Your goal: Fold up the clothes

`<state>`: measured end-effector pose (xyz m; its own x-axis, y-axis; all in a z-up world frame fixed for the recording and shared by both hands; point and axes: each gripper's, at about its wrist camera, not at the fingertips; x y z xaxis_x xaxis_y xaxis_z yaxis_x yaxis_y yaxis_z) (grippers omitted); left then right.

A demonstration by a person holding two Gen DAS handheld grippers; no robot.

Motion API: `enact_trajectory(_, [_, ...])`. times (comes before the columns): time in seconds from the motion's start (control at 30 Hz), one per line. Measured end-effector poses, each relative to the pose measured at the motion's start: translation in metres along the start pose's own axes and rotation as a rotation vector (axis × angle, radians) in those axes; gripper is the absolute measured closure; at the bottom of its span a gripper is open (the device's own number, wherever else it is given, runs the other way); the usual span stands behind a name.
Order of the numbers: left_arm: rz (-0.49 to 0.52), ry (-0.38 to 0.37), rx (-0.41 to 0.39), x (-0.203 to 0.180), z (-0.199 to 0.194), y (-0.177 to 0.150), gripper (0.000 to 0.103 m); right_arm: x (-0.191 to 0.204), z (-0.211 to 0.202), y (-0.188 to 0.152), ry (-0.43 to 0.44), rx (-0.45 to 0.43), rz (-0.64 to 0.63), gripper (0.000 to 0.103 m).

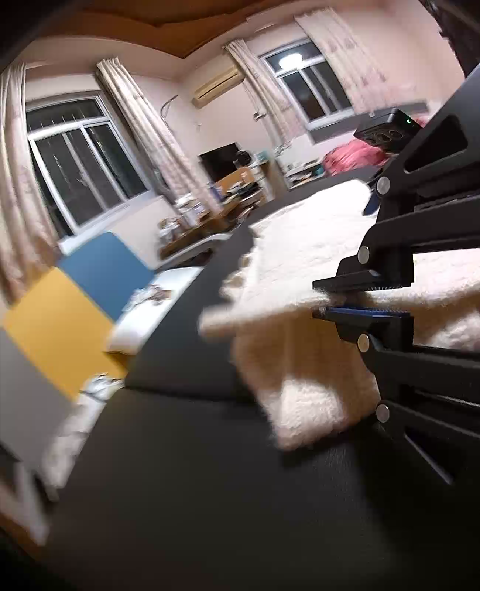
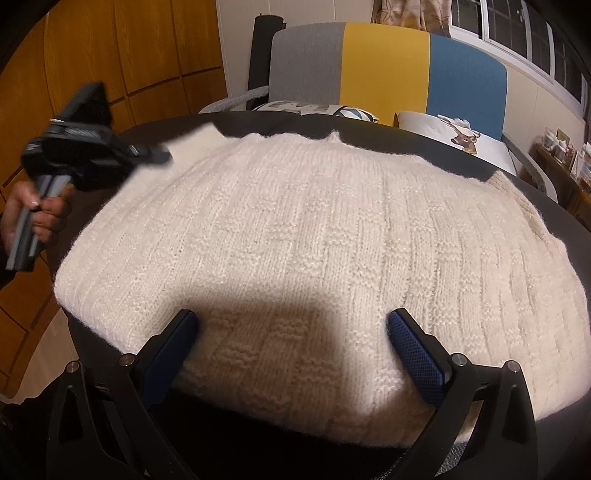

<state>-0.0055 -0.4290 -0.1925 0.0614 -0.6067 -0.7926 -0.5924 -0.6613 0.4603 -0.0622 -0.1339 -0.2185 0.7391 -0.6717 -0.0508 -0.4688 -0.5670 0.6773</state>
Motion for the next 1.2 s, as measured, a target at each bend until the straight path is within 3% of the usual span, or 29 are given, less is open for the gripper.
enact_trajectory(0.13, [-0.041,0.098,0.033,0.018,0.004,-0.016,0.098,-0.001,0.0,0.0,0.003,-0.001,0.0,0.0])
enact_trajectory(0.23, [-0.08,0.062,0.016,0.023,-0.002,-0.021,0.095,-0.002,0.0,0.0,0.005,-0.001,-0.001,0.0])
enact_trajectory(0.33, [-0.134,-0.007,0.028,0.026,-0.007,-0.019,0.08,-0.004,-0.001,0.0,0.004,0.0,-0.002,0.0])
enact_trajectory(0.5, [-0.183,-0.075,0.07,0.03,0.009,0.002,0.077,-0.007,-0.002,0.0,0.006,0.001,-0.003,0.0])
enact_trajectory(0.6, [-0.164,-0.049,0.132,0.026,0.029,0.01,0.078,-0.01,-0.002,0.008,0.019,0.045,-0.008,0.0])
enact_trajectory(0.67, [-0.063,-0.007,0.121,0.011,0.028,0.006,0.094,-0.015,-0.01,0.02,0.01,0.017,-0.006,0.0])
enact_trajectory(0.73, [0.019,0.025,0.091,-0.002,0.024,0.001,0.097,-0.023,-0.016,0.034,-0.02,-0.024,-0.009,0.0])
enact_trajectory(0.87, [-0.004,0.062,0.047,0.002,0.013,-0.006,0.098,-0.037,-0.006,0.053,-0.113,-0.029,-0.024,0.0])
enact_trajectory(0.97, [-0.041,0.081,0.04,0.013,0.012,-0.01,0.098,-0.047,0.018,0.056,-0.204,0.024,-0.044,0.0])
enact_trajectory(1.2, [-0.069,0.111,0.049,0.02,0.013,-0.011,0.095,-0.058,0.028,0.045,-0.148,0.028,0.038,0.0])
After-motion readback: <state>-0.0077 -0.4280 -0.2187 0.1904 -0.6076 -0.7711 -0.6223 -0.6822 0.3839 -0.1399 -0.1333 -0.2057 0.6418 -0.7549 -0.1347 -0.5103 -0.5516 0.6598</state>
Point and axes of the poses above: each gripper's, at about its wrist camera, not at the fingertips, and z roughly the way its jaws point, x to its left, y to its top, and after that the axes turned 8 degrees about -y, right-handed
